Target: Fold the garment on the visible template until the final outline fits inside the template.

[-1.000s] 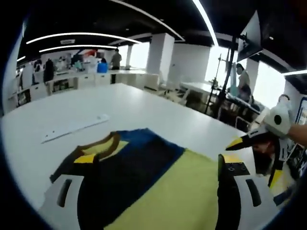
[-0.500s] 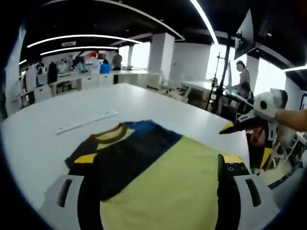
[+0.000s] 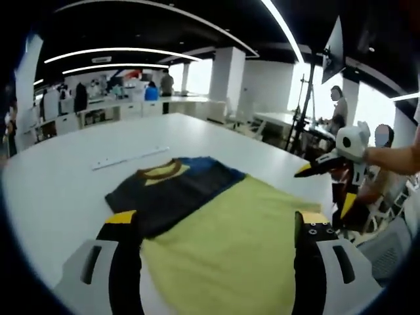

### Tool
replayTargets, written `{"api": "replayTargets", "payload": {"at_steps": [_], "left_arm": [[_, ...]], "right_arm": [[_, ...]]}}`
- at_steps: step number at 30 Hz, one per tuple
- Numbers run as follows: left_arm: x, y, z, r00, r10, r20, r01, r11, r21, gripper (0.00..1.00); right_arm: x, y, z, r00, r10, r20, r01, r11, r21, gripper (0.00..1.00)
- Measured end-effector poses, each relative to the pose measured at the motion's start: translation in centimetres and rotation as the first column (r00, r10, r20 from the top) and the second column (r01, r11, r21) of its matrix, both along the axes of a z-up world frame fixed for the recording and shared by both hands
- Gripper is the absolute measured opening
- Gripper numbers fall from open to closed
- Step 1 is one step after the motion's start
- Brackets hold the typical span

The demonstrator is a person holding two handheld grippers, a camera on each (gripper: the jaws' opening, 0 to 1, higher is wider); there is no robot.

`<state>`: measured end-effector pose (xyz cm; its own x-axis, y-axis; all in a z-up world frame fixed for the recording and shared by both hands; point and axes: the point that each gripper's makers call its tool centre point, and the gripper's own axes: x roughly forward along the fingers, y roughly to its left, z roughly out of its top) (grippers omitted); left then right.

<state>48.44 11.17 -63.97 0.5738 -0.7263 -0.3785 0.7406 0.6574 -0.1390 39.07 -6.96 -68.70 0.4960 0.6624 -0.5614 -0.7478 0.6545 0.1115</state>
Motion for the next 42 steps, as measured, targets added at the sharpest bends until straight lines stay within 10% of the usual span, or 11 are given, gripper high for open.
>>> {"api": "replayTargets", "payload": {"at_steps": [25, 42], "left_arm": [[-8.5, 2.5, -3.8, 0.996, -0.069, -0.065, 0.073, 0.995, 0.069, 0.73], [-12.3, 3.3, -7.4, 0.975, -0.197, -0.107, 0.216, 0.951, 0.223, 0.52]], "right_arm": [[-3.4, 0.2, -3.0, 0.999, 0.014, -0.051, -0.016, 0.999, -0.044, 0.92], [-4.0, -2.0, -5.1, 0.999, -0.005, -0.041, -0.001, 0.989, -0.148, 0.72]]}}
